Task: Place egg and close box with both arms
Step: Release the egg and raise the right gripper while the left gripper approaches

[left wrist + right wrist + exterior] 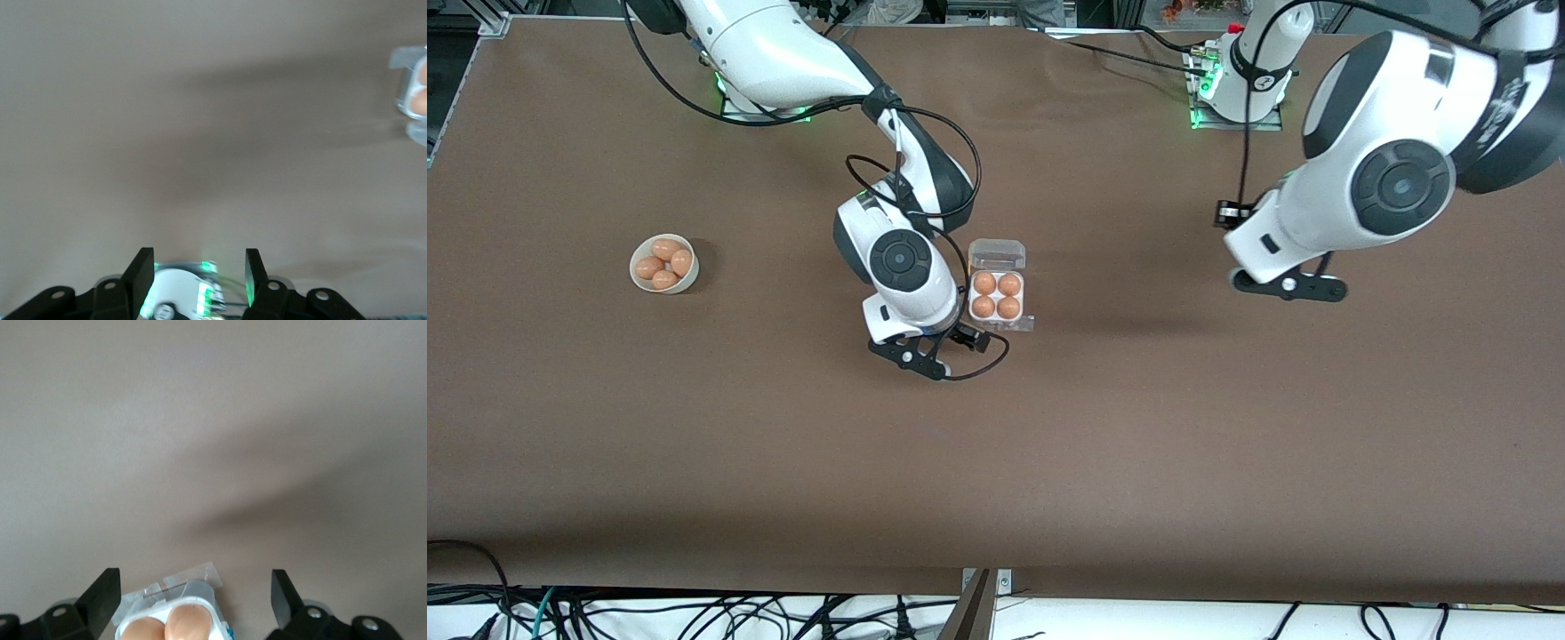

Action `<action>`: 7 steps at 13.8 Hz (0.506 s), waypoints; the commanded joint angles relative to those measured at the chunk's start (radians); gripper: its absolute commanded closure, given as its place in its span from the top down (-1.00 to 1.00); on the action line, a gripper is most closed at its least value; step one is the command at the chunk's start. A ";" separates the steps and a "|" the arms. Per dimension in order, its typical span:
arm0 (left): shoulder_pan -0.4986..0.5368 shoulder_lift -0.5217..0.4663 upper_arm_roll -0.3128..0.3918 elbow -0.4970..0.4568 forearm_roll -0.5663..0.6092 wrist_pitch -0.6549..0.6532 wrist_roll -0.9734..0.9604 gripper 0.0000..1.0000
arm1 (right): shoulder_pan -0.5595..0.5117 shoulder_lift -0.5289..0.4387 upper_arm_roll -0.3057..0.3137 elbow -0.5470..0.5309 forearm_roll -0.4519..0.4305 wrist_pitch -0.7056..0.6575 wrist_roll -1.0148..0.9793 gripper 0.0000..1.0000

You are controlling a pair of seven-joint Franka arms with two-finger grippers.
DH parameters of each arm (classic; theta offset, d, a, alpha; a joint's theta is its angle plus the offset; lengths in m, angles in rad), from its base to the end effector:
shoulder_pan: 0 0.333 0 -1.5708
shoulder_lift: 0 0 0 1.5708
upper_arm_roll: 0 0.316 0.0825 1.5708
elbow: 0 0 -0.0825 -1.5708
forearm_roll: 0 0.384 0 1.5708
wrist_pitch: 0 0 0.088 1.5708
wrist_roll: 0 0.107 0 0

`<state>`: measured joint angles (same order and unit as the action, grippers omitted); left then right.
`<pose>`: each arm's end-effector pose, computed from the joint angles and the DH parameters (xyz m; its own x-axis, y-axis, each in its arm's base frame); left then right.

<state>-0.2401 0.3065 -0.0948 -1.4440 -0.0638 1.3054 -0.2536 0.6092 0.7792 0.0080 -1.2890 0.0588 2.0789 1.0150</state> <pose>0.5661 -0.1981 0.4886 0.8963 -0.0730 -0.4374 -0.0905 -0.9957 -0.0191 0.6081 0.4334 0.2832 0.9091 -0.4143 -0.0435 -0.4159 -0.9086 -0.0386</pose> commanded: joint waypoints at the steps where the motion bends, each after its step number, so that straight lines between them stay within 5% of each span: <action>1: -0.034 0.045 0.010 0.024 -0.094 -0.025 -0.109 -0.23 | -0.046 -0.037 0.001 -0.007 0.001 -0.028 -0.077 1.00; 4: -0.111 0.092 0.010 0.028 -0.149 -0.022 -0.228 -0.67 | -0.104 -0.072 0.000 -0.006 0.010 -0.111 -0.223 1.00; 7: -0.163 0.140 0.010 0.031 -0.217 -0.015 -0.280 -0.76 | -0.138 -0.107 -0.013 -0.006 0.006 -0.170 -0.358 1.00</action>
<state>-0.3728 0.4113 -0.0958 -1.4433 -0.2363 1.3026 -0.4943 0.4877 0.7034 -0.0023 -1.2866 0.0605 1.9607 0.7252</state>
